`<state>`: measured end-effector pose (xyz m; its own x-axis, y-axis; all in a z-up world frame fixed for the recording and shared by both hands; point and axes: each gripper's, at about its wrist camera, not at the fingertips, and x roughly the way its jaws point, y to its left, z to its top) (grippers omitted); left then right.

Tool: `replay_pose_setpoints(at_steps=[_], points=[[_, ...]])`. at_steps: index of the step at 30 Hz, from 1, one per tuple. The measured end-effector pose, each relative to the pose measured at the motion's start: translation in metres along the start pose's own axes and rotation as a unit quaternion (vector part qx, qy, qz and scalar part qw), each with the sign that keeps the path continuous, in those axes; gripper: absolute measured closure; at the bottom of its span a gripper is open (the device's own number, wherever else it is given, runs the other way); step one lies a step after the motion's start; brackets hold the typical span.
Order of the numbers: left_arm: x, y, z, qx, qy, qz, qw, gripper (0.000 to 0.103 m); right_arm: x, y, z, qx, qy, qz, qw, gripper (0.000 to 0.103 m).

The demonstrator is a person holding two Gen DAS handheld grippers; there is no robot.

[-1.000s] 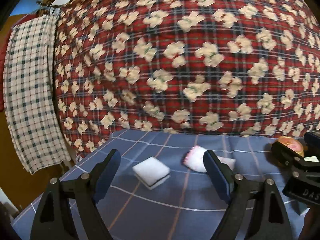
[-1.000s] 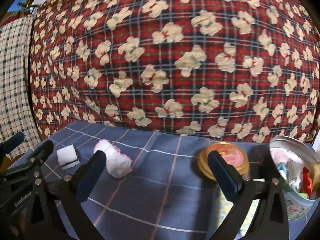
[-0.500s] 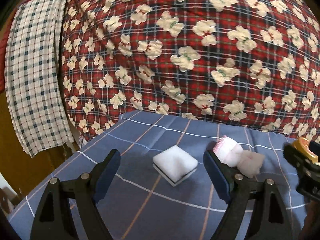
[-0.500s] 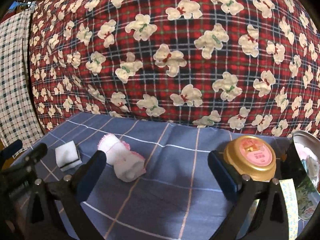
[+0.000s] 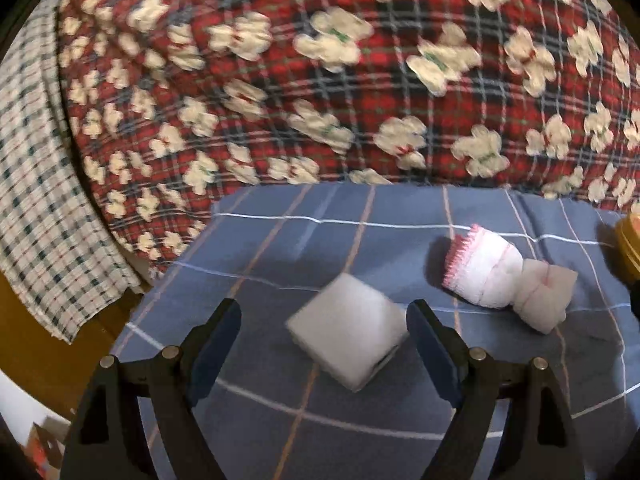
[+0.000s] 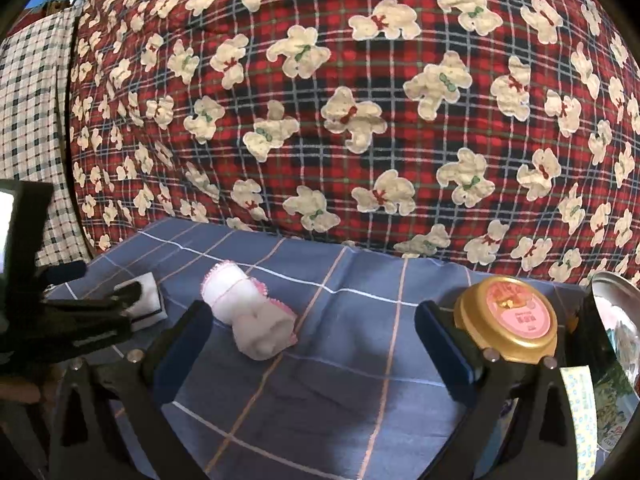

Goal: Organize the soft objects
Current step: 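Grasp the white sponge block with the left gripper while the right gripper grasps the pink-trimmed towel roll, then lift the sponge block with the left gripper while the right gripper lifts the towel roll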

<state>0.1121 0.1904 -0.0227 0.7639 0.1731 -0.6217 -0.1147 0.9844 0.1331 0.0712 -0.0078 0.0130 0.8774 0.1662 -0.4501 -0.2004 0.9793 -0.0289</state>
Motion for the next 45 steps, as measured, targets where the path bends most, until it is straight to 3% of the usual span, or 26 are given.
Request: replay_pose_setpoints(at_steps=[9,11,13,16,19,26,28,34,37,38,40,45], points=[[0.043,-0.014,0.007,0.022,0.085,-0.021,0.9959,0.017,0.007,0.011,-0.003,-0.024,0.013,-0.003,1.0,0.001],[0.048,-0.018,0.006,0.031,0.098,-0.012,0.9946,0.017,0.01,0.014,-0.003,-0.031,0.018,-0.003,0.999,0.001],[0.048,-0.017,0.005,0.029,0.098,-0.016,0.9947,0.017,0.016,0.018,-0.003,-0.039,0.022,-0.003,0.999,0.001],[0.053,-0.008,0.004,0.004,0.107,-0.047,0.9931,0.028,0.024,0.023,0.0,-0.042,0.027,-0.002,0.999,0.002],[0.055,-0.001,0.003,-0.02,0.112,-0.069,0.9911,0.031,0.033,0.024,0.005,-0.035,0.033,0.006,0.999,0.002],[0.051,0.001,0.005,-0.028,0.101,-0.074,0.9918,0.038,0.058,0.031,0.011,-0.027,0.061,0.017,0.998,0.004],[0.045,0.006,0.007,-0.032,0.084,-0.063,0.994,0.038,0.065,0.035,0.012,-0.028,0.07,0.024,0.997,0.004],[0.02,0.032,0.016,-0.047,0.02,0.032,0.9982,0.038,0.092,0.053,0.021,-0.04,0.096,0.046,0.993,0.005],[0.017,0.038,0.019,-0.04,0.003,0.068,0.9969,0.038,0.113,0.067,0.018,-0.062,0.134,0.056,0.987,0.014],[0.017,0.039,0.019,-0.043,0.003,0.068,0.9968,0.038,0.119,0.072,0.017,-0.071,0.149,0.06,0.984,0.022],[0.017,0.039,0.019,-0.046,0.005,0.063,0.9969,0.038,0.127,0.077,0.014,-0.082,0.17,0.07,0.979,0.023],[0.017,0.039,0.019,-0.049,0.001,0.061,0.9969,0.038,0.134,0.069,0.01,-0.069,0.187,0.062,0.978,0.051]])
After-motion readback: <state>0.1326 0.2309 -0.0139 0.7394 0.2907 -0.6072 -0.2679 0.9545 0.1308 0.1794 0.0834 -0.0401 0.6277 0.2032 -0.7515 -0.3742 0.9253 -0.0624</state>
